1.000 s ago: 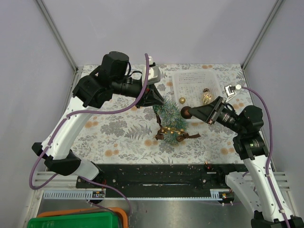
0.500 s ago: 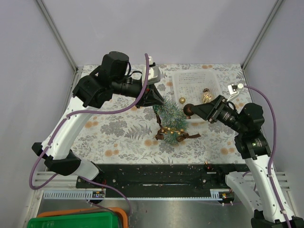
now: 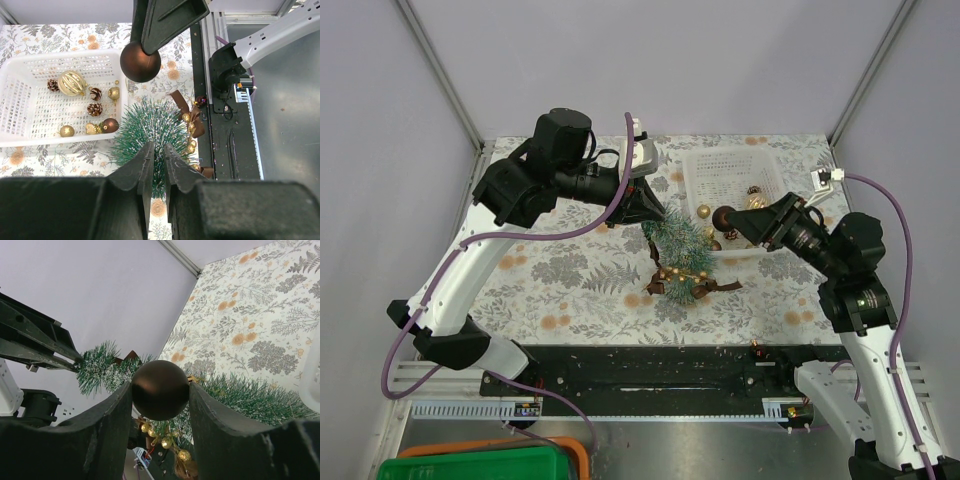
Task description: Decorate the small christmas tree
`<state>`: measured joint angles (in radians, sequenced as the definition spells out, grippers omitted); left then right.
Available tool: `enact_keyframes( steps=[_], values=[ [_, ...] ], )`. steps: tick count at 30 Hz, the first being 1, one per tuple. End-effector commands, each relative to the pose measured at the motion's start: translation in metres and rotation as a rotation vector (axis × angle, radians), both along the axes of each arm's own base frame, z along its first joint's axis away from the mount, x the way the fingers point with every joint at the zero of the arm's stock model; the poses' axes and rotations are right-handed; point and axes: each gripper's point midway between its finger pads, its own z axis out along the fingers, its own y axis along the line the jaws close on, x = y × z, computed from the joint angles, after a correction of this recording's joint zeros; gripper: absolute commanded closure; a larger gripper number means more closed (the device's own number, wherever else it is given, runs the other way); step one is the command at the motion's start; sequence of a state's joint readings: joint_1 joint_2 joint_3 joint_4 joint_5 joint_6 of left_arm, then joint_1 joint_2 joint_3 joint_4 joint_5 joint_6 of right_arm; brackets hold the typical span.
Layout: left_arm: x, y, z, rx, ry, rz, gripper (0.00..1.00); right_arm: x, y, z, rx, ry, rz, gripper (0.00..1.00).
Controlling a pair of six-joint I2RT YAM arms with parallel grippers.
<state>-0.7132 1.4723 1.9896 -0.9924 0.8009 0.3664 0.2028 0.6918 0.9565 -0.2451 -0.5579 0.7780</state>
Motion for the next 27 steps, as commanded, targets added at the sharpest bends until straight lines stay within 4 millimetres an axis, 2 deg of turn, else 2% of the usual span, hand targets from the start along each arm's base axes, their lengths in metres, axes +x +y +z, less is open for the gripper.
enact_keyframes(
  steps=[1,9,27],
  values=[
    [-0.007,0.003,0.021,-0.062,-0.054,-0.019,0.83,-0.006,-0.001,0.005,-0.011,-0.028,0.003,0.68],
    [-0.007,0.003,0.023,-0.067,-0.056,-0.021,0.83,-0.017,0.008,-0.010,0.017,0.026,0.088,0.69],
    [-0.006,0.001,0.022,-0.065,-0.048,-0.022,0.83,-0.024,0.022,-0.002,0.105,0.019,0.205,0.70]
  ],
)
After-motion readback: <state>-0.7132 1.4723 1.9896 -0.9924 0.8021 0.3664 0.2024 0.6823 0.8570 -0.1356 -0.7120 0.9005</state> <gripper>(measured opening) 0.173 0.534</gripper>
